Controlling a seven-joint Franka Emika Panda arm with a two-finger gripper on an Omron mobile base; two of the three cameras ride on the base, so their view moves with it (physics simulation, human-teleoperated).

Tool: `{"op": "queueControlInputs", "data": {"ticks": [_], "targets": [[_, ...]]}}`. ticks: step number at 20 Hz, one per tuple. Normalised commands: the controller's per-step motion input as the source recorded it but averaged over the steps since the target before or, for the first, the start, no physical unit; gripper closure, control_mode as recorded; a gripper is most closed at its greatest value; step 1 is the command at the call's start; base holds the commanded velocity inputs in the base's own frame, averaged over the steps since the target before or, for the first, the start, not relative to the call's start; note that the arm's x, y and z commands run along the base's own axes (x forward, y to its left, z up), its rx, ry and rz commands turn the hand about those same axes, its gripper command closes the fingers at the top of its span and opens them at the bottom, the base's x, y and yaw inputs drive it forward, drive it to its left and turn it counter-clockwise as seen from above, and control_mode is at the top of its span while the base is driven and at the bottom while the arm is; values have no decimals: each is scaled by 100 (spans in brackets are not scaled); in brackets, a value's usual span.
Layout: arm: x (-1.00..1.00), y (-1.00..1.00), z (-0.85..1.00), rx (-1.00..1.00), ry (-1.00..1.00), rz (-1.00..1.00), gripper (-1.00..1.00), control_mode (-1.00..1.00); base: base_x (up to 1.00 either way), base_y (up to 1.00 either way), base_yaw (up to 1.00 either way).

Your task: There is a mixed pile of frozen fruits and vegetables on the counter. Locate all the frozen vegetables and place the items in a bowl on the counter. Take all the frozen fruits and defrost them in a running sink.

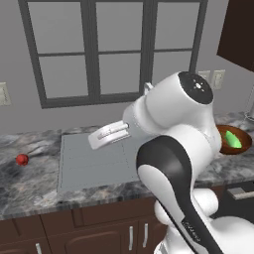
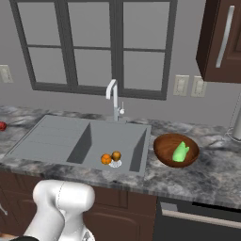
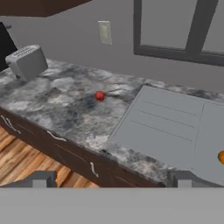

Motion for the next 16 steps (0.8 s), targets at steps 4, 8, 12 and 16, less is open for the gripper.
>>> {"op": "queueControlInputs", "data": {"ticks": [4,8,12,16], "targets": [[14,38,0,-1,-19,0,-100,-100,0,0,0],[14,14,-7,2,-12,0,-100,-100,0,0,0],[9,-2,-22,15,-11,4,-100,-100,0,0,0],[4,-7,-16,18,-4,1,-100,-100,0,0,0]]}}
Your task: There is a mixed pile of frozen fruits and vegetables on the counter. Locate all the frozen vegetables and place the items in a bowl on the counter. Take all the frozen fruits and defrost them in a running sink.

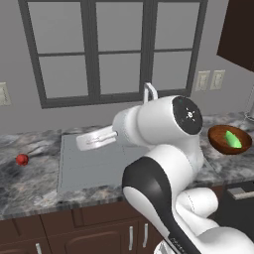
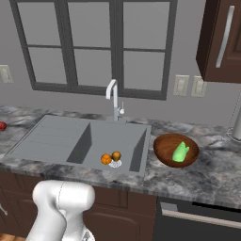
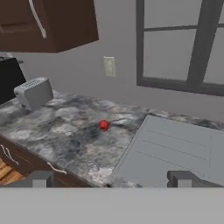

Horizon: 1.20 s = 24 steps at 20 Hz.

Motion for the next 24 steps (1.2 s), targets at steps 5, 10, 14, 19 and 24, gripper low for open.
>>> {"op": "queueControlInputs", "data": {"ticks": [5,10,14,19,24], "targets": [[21,8,-1,9,0,-2,-100,-100,0,0,0],[34,36,3,0,8,-8,-100,-100,0,0,0],[31,31,5,0,20,-9,-100,-100,0,0,0],[13,14,7,5,27,-1,-100,-100,0,0,0],[9,19,-10,1,8,0,-100,-100,0,0,0]]}}
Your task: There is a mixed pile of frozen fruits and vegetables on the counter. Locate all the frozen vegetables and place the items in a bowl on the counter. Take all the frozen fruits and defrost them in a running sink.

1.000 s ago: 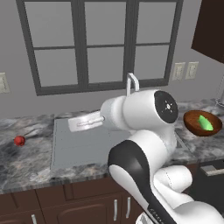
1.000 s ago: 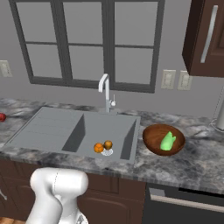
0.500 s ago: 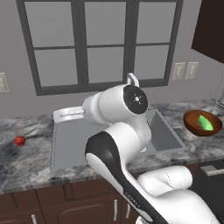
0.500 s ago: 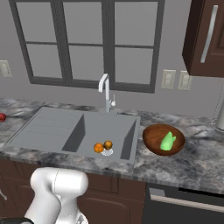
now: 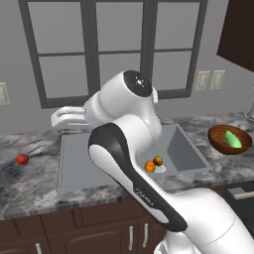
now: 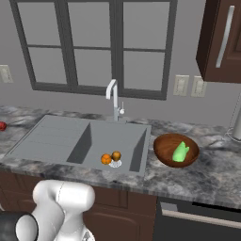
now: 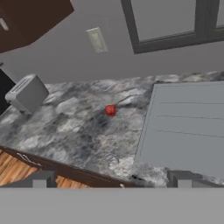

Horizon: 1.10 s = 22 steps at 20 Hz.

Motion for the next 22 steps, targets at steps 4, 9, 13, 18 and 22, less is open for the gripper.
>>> {"op": "queueControlInputs", "data": {"ticks": [4,9,13,18,22], "targets": [[10,15,-33,0,0,0,-100,-100,0,0,0],[21,5,-31,0,0,0,-100,-100,0,0,0],[32,18,-21,1,2,0,-100,-100,0,0,0],[41,31,-13,0,10,0,-100,-100,0,0,0],[36,20,-14,0,7,0,-100,-100,0,0,0]]}}
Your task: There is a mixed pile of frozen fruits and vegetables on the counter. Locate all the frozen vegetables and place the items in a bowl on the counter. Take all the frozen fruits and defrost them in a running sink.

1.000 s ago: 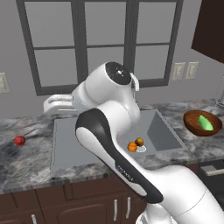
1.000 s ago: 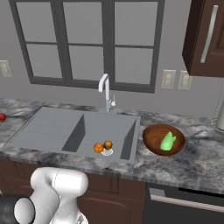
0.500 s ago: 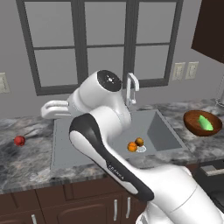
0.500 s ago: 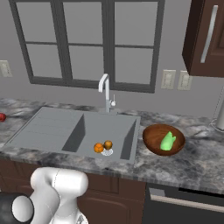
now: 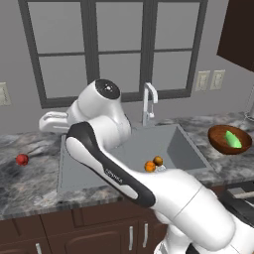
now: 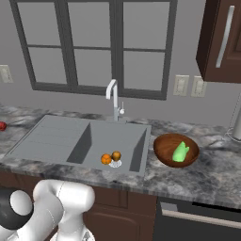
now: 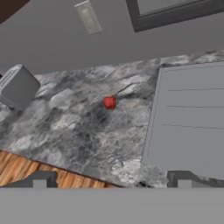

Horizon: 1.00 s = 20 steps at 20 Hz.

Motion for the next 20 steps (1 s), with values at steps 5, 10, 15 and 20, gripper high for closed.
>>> {"op": "queueControlInputs", "data": {"ticks": [5,10,15,20], "targets": [[32,21,-23,0,3,0,-100,-100,0,0,0],[19,10,-37,0,0,0,-100,-100,0,0,0],[18,12,-34,0,0,0,-100,-100,0,0,0],[30,26,-23,-4,0,0,-100,-100,0,0,0]]}}
